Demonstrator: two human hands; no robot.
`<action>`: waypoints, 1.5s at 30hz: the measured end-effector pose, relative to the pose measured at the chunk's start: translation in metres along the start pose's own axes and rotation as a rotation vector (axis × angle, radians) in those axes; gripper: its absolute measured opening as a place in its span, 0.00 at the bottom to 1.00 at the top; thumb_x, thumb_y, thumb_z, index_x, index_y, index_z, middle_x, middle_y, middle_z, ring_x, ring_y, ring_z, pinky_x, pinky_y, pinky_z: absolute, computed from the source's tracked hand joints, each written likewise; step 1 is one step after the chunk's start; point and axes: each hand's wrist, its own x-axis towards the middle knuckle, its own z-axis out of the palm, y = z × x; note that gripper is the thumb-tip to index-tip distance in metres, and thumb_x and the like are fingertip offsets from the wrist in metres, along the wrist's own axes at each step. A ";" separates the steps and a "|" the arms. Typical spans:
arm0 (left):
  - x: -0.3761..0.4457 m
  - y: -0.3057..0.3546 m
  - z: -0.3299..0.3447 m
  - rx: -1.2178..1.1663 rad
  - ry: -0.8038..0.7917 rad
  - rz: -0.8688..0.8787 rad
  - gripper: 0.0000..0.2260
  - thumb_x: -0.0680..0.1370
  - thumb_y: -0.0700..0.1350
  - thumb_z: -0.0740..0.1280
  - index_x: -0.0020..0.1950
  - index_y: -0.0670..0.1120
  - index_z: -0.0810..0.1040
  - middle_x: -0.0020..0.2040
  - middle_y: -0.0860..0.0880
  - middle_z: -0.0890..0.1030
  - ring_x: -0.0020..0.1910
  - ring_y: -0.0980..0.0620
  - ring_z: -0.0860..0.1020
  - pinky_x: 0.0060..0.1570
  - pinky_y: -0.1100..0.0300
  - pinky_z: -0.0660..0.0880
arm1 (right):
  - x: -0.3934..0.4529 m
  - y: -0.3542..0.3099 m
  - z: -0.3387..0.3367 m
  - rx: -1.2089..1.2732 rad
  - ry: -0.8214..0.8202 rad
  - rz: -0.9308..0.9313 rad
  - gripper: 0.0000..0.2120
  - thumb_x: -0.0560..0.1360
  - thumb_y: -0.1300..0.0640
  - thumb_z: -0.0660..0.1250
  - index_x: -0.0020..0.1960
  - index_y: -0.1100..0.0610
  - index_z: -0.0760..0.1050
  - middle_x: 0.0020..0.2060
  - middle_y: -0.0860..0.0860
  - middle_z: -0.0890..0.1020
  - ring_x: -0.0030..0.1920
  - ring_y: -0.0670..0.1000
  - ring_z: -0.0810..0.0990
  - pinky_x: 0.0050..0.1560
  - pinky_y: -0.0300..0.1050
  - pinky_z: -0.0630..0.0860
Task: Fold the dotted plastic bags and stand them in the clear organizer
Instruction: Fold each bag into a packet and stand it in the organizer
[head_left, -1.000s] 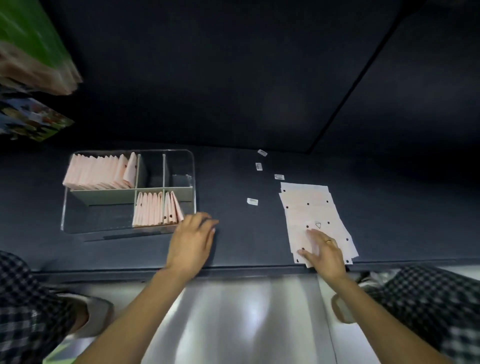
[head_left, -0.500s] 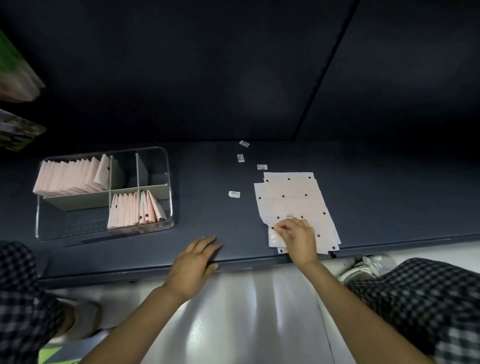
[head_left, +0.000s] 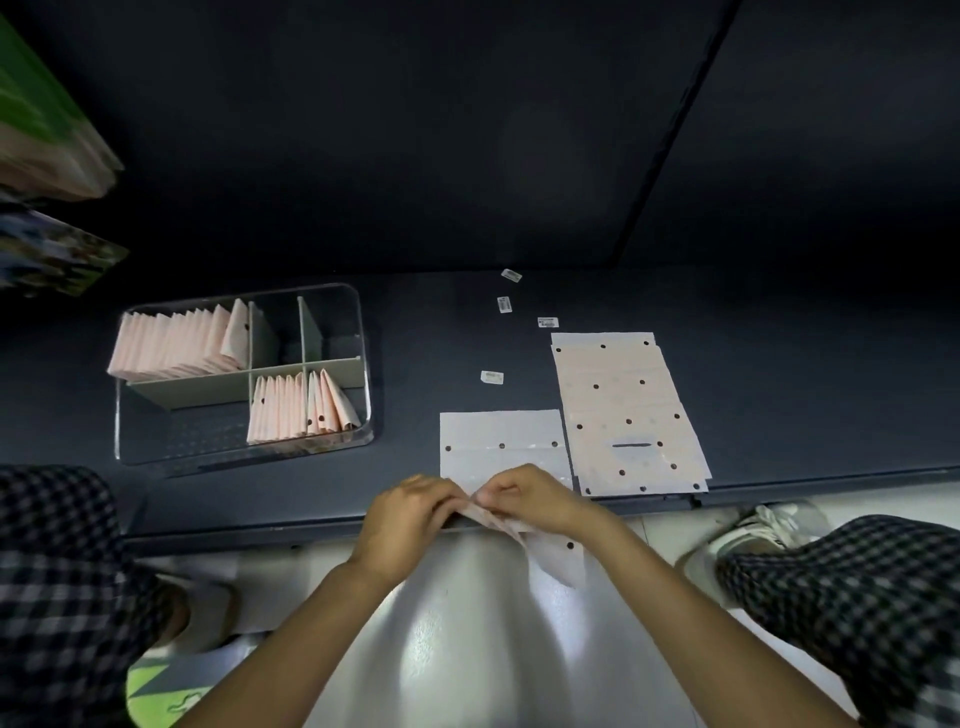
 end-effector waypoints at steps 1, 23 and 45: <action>0.001 -0.002 0.001 -0.096 -0.024 -0.132 0.03 0.78 0.45 0.67 0.45 0.49 0.80 0.39 0.53 0.82 0.40 0.50 0.79 0.39 0.56 0.75 | -0.002 -0.001 -0.008 0.067 -0.021 0.027 0.12 0.78 0.53 0.63 0.51 0.60 0.80 0.46 0.54 0.84 0.46 0.47 0.80 0.54 0.37 0.74; -0.003 0.007 0.016 0.141 0.103 -0.007 0.11 0.72 0.37 0.71 0.53 0.42 0.79 0.54 0.44 0.79 0.52 0.42 0.78 0.50 0.51 0.77 | 0.017 0.034 -0.029 -0.020 0.493 0.235 0.09 0.76 0.55 0.66 0.40 0.59 0.76 0.32 0.49 0.77 0.38 0.52 0.75 0.48 0.44 0.74; -0.017 -0.004 0.031 0.398 -0.241 0.045 0.28 0.71 0.59 0.71 0.69 0.52 0.72 0.68 0.49 0.74 0.66 0.46 0.73 0.62 0.51 0.71 | -0.014 0.029 -0.003 -0.628 0.643 -0.342 0.08 0.73 0.60 0.70 0.52 0.59 0.79 0.48 0.53 0.81 0.50 0.55 0.77 0.51 0.46 0.75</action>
